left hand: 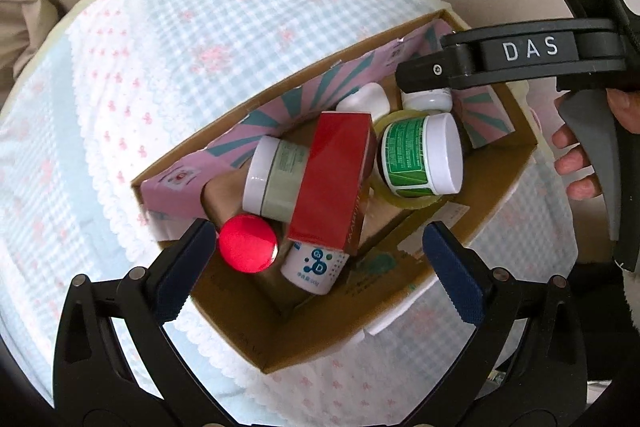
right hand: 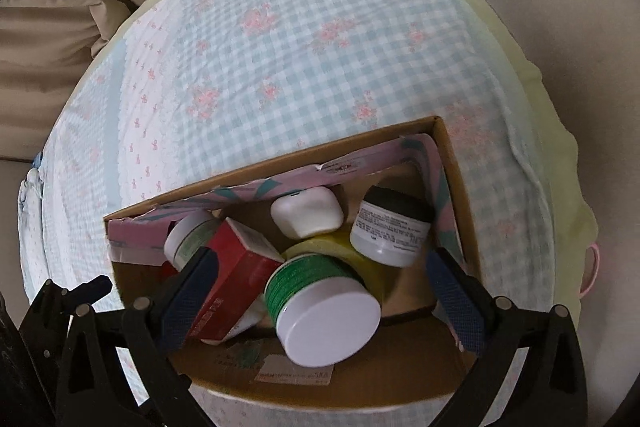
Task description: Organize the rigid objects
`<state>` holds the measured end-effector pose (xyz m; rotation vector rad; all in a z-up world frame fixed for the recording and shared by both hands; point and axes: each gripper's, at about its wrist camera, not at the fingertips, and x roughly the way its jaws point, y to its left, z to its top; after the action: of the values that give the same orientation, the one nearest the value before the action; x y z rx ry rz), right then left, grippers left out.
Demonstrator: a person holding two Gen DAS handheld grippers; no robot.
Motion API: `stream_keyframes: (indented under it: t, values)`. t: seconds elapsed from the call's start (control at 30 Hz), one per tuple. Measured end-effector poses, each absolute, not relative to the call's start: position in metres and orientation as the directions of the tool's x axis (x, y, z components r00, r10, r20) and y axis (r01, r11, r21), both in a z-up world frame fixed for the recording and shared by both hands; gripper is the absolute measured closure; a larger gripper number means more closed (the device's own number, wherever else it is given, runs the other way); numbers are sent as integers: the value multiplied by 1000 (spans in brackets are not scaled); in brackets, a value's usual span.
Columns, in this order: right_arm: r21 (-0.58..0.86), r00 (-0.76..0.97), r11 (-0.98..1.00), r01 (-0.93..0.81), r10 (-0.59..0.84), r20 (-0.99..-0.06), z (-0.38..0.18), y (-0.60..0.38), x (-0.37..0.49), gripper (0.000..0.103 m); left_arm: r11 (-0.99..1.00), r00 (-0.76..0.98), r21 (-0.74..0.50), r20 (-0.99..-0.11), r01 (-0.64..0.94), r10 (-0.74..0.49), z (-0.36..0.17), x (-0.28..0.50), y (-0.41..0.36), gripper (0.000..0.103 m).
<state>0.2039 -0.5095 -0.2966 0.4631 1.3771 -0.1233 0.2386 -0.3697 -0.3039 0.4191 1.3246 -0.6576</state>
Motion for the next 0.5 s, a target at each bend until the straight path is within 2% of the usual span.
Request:
stream_keyframes:
  t: [0.3,0.5]
  values:
    - [220,223,924,312,154,-963,-250,-482,187,0,778,197,-57,-953,626,-228,-252,224,-339,0]
    - [179,309,952,246,98,-946,-170,-434,160,0,828,310,-41,-916,560,-255,-172,210,-285,0]
